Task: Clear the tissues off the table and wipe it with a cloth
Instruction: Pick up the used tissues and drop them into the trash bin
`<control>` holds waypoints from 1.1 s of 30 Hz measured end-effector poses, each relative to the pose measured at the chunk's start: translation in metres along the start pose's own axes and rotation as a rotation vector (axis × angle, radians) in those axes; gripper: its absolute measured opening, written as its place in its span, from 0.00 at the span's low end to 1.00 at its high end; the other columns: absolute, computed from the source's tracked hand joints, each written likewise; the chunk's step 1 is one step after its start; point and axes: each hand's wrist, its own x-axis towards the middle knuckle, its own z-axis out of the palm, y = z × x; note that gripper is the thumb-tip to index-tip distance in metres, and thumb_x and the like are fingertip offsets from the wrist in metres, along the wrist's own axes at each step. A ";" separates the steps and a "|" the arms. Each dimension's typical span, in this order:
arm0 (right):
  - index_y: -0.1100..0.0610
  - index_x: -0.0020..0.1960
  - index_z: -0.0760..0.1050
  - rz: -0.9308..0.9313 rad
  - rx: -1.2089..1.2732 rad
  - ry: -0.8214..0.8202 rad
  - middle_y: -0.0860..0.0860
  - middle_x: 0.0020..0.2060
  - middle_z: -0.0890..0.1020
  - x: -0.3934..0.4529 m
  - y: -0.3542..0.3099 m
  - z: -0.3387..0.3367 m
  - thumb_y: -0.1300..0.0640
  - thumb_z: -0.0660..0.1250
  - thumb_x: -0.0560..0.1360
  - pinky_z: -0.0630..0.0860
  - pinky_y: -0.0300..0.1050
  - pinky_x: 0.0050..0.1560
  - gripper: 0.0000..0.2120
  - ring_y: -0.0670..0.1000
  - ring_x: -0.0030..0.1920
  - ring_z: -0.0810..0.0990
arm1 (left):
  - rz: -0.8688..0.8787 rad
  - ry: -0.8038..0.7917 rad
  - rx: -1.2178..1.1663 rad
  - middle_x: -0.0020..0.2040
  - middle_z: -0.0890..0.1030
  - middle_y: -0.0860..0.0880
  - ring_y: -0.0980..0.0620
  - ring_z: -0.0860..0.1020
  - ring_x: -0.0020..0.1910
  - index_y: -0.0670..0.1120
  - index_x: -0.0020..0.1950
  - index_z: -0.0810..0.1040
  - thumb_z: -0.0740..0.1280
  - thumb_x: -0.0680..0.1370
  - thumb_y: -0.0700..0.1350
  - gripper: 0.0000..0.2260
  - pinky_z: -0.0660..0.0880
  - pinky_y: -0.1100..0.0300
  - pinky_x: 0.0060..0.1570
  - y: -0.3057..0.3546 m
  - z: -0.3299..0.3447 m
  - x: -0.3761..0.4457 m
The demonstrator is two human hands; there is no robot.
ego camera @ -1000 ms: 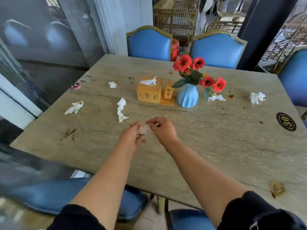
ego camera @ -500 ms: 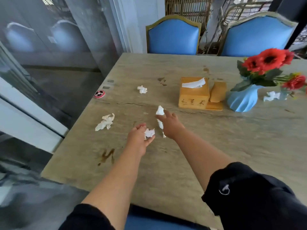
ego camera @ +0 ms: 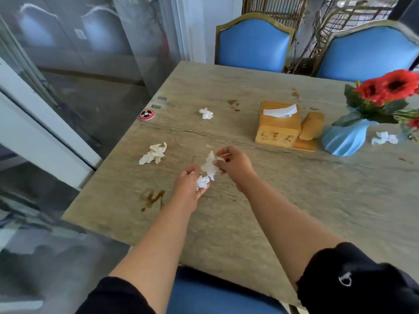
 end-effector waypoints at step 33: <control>0.60 0.50 0.82 -0.089 -0.541 0.089 0.56 0.51 0.80 0.069 -0.043 0.188 0.67 0.64 0.72 0.68 0.37 0.45 0.11 0.56 0.53 0.78 | 0.166 -0.193 0.092 0.55 0.79 0.41 0.51 0.76 0.31 0.53 0.47 0.80 0.63 0.78 0.36 0.12 0.72 0.65 0.24 0.141 -0.105 0.129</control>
